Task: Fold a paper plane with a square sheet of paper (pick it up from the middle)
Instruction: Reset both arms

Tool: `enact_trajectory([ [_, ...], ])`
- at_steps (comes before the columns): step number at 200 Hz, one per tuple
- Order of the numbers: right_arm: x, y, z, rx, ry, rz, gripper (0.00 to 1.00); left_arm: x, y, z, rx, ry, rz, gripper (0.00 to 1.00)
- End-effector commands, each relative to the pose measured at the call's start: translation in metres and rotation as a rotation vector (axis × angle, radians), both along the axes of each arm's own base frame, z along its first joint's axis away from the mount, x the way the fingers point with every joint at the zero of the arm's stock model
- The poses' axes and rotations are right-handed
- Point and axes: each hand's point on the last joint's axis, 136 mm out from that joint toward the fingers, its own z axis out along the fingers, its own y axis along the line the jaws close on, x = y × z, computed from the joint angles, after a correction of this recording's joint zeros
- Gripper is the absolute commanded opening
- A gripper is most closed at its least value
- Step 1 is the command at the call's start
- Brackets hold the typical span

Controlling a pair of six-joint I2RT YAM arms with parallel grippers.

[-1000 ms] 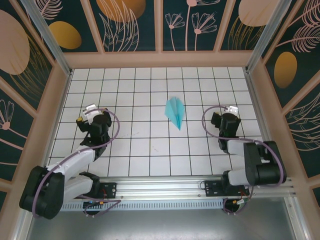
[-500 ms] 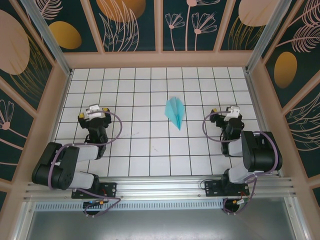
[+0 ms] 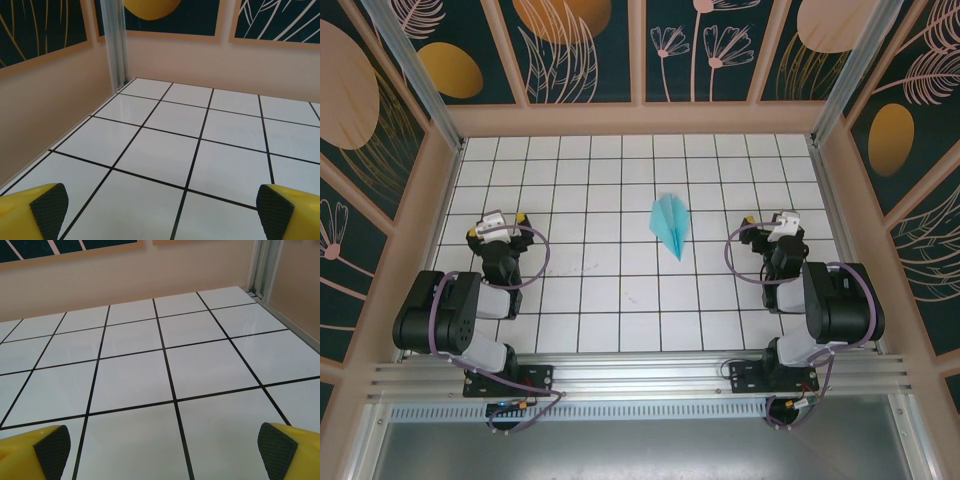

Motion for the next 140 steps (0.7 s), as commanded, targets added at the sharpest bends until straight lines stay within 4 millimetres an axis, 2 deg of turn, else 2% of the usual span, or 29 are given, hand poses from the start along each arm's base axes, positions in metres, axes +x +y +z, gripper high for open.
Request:
enact_trajectory([
  [1,0.0062,0.0008,0.0164,0.006,-0.063,0.008,0.99,0.0019,-0.0017,0.0134,-0.025,-0.065,-0.016,0.99],
  [140,0.0062,0.0006,0.0163,0.006,-0.063,0.008,0.99,0.0029,-0.0021,0.0117,-0.025,-0.056,-0.018,0.98],
])
